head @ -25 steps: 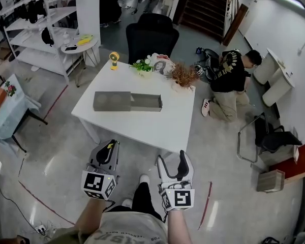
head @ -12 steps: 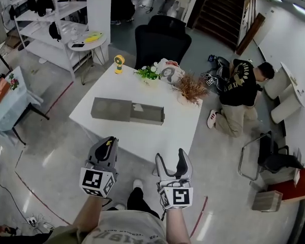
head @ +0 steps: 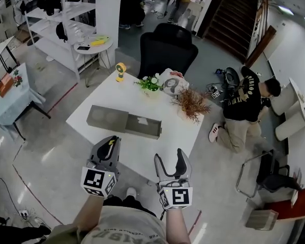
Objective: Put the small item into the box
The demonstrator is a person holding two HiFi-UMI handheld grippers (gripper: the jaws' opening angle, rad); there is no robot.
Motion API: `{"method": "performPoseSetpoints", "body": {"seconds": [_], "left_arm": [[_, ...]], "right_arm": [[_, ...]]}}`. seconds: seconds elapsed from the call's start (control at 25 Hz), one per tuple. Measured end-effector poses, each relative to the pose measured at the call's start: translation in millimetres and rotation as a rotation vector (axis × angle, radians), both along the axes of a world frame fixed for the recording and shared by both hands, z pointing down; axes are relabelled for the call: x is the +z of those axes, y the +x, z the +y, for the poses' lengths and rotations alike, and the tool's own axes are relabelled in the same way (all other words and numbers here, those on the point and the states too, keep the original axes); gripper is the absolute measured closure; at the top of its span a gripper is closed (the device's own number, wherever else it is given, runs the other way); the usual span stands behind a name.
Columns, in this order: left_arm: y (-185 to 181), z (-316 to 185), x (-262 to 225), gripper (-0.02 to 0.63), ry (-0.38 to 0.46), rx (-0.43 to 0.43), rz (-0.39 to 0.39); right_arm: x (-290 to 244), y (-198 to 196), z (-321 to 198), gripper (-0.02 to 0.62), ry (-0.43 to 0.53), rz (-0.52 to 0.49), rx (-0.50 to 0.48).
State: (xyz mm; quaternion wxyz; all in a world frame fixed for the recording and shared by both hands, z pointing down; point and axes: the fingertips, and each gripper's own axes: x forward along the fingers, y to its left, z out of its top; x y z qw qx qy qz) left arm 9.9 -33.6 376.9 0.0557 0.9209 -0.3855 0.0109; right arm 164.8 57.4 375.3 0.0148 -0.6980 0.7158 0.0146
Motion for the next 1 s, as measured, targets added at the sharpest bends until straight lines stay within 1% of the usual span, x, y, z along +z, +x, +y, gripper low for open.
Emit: {"method": "performPoseSetpoints", "body": {"seconds": [0.2, 0.4, 0.48, 0.68, 1.0], "left_arm": [[2.7, -9.6, 14.2, 0.575, -0.029, -0.029, -0.018], [4.7, -22.0, 25.5, 0.575, -0.053, -0.026, -0.036], [6.5, -33.3, 31.5, 0.575, -0.069, -0.021, -0.037], [25.6, -66.2, 39.5, 0.575, -0.089, 0.026, -0.04], [40.6, -148.8, 39.0, 0.575, -0.114, 0.101, -0.031]], "right_arm": [[11.6, 5.9, -14.3, 0.268, -0.016, -0.017, -0.035], [26.7, 7.5, -32.5, 0.268, -0.044, -0.043, -0.046], [30.0, 5.6, -43.6, 0.268, -0.055, -0.035, -0.055], [39.0, 11.3, -69.7, 0.268, -0.086, -0.029, -0.036], [49.6, 14.5, -131.7, 0.268, -0.115, -0.051, 0.026]]}}
